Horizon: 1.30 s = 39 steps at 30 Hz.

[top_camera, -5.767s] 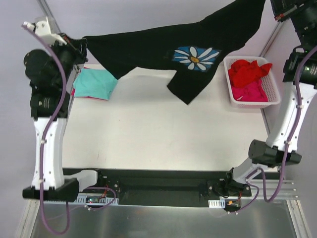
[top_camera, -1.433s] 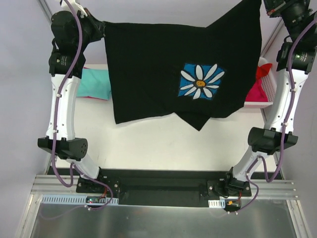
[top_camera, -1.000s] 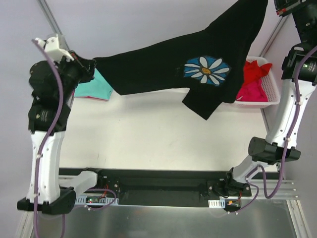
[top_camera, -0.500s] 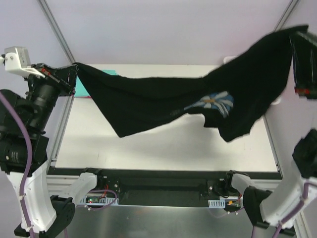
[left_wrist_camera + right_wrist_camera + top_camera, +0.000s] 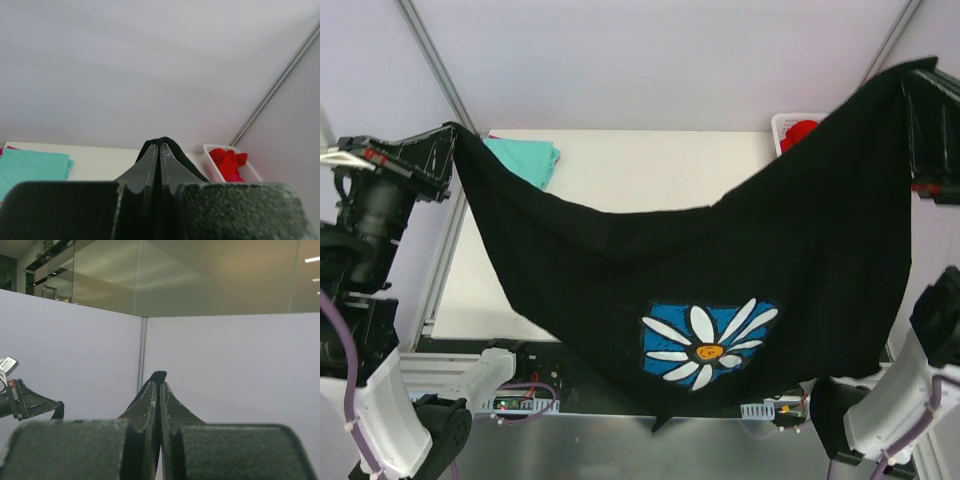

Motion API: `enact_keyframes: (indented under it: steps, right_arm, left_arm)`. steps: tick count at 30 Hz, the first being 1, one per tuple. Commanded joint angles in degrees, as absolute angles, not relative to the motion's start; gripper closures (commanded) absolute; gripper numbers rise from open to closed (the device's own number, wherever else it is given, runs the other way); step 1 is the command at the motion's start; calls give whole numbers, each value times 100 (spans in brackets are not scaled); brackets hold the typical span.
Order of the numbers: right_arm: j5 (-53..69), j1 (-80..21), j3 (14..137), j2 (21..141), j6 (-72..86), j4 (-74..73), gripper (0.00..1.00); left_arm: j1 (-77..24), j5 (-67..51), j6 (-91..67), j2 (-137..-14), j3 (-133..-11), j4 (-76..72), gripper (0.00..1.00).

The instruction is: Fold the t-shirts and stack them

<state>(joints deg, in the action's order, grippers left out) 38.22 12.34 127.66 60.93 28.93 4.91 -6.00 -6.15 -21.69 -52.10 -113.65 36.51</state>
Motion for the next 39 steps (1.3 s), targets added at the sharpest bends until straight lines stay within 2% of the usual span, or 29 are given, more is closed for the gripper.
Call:
enact_keyframes:
  steps: [1,5,10,15,18,19,23,27,30,33,34,37,38,39]
  right_arm:
    - [3779,1230,12542,6950,2593,527,100]
    - [3823,1222,12147,7573,2760,1220,100]
    - [3902,1125,12348,8734,2768,1765,100]
    - [3771,941,13858,10507,2909,2003,100]
    - [3490,905,14525,11142,3120,2424,100]
    - [3420,897,14563,11171,3146,2513,99]
    - [3270,835,14265,10873,2971,2812,100]
    - [3261,800,14133,10320,2682,2813,100]
    - [3427,782,14037,9933,2584,2602,100]
    - [3918,782,12915,9292,2732,2566,100]
    - [4059,765,11728,9020,2786,2566,100]
    - [4377,546,9701,7930,2804,2444,100]
    - [4351,458,8433,7388,2699,1991,99]
    - [4324,353,7889,7148,2524,1621,100]
  left_arm:
    - [-589,-580,-2083,-5967,-11356,3271,100]
    - [-589,-501,-2004,-6511,-10918,2744,100]
    - [-598,-466,-1986,-7715,-10819,2101,100]
    - [-580,-562,-2021,-9364,-11880,1820,100]
    - [-580,-606,-1995,-10174,-12952,1767,100]
    - [-571,-615,-1986,-10343,-13538,1767,100]
    - [-571,-659,-2074,-10644,-14387,1758,100]
    - [-580,-756,-2171,-10065,-14055,1530,100]
    - [-589,-738,-2215,-9388,-13300,1231,100]
    - [-589,-747,-2162,-8730,-12030,1187,100]
    - [-589,-721,-2171,-8527,-11615,1178,100]
    - [-598,-554,-2084,-7719,-9936,1046,100]
    - [-606,-336,-2083,-7282,-9453,1081,100]
    - [-606,-247,-2109,-7051,-8404,1107,100]
